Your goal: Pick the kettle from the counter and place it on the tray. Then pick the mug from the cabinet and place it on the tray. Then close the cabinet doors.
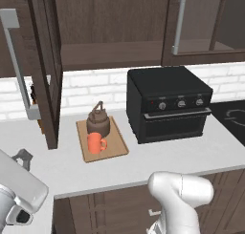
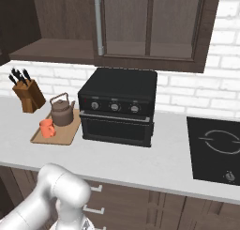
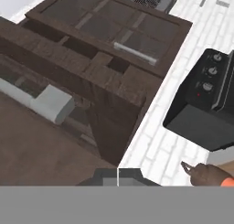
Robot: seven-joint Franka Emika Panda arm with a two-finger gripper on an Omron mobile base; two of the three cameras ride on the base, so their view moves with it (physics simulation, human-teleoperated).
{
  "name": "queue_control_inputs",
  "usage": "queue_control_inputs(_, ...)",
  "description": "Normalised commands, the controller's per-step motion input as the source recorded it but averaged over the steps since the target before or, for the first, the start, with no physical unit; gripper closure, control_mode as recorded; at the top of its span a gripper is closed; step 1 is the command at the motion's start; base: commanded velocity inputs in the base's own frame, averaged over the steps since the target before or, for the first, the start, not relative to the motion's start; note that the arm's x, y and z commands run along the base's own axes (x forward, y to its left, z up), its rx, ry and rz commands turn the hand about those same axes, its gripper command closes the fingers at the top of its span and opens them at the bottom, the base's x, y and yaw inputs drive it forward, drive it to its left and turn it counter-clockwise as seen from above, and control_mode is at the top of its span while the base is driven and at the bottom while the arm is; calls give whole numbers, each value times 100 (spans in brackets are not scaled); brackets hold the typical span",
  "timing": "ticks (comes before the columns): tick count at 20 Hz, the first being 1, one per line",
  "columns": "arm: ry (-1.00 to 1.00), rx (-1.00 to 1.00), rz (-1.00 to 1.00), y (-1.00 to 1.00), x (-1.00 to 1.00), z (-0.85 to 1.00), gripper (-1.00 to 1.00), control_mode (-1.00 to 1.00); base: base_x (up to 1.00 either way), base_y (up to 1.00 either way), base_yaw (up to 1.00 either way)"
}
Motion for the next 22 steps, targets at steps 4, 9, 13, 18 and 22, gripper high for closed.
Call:
queue_control_inputs(4,0,4,-10,25,70,-14,100,-100,0,0,0)
queue_control_inputs(9,0,5,-5,1,80,-4,100,-100,0,0,0)
queue_control_inputs(13,-6,1,-1,0,36,0,100,-100,0,0,0)
queue_control_inputs(18,-7,0,-3,-4,12,0,100,-100,0,0,0)
queue_control_inputs(22,0,0,0,-24,0,-1,100,-100,0,0,0)
